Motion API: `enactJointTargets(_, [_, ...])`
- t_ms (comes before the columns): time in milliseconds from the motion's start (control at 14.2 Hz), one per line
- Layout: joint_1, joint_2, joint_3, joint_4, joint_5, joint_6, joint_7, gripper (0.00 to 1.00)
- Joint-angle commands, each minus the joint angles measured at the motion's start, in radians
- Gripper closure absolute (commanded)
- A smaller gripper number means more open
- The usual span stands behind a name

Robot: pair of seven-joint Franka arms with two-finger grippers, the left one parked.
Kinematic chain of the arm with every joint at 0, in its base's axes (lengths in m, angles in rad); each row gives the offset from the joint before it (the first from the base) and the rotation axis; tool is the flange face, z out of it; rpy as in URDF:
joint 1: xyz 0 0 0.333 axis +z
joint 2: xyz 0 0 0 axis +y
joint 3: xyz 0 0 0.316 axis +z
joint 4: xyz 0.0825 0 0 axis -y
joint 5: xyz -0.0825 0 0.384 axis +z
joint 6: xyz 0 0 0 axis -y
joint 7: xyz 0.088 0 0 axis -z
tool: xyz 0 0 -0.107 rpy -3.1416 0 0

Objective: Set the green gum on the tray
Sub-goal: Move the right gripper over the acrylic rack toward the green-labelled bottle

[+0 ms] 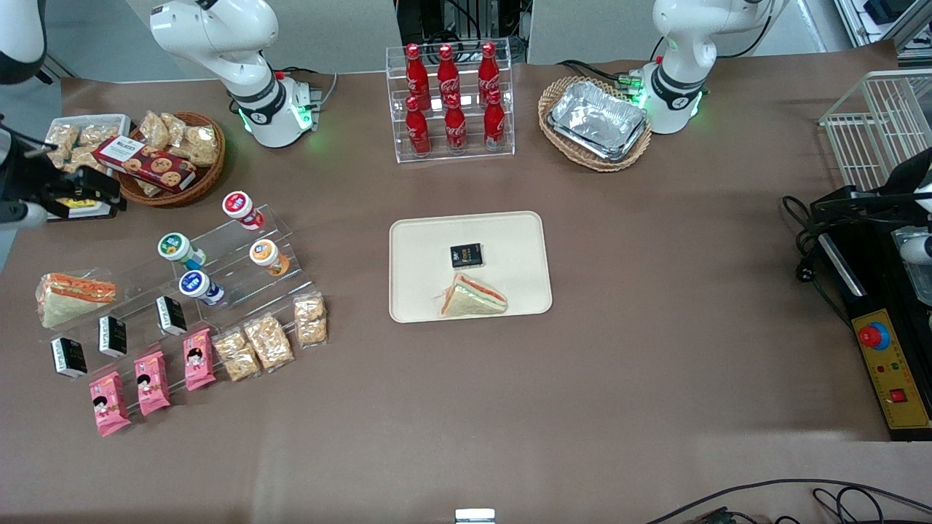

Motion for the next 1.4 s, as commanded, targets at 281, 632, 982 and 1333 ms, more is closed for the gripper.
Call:
enactJointTargets(281, [0.003, -0.085, -0.008, -0.102, -0.001, 0.009, -0.024, 0.00])
enactJointTargets(632, [0.003, -0.089, -0.008, -0.111, -0.003, 0.012, -0.024, 0.00])
enactJointTargets(982, [0.003, -0.083, -0.008, -0.112, -0.003, 0.018, -0.024, 0.00])
enactJointTargets(1333, [0.003, -0.081, -0.008, -0.167, -0.003, 0.084, -0.023, 0.00])
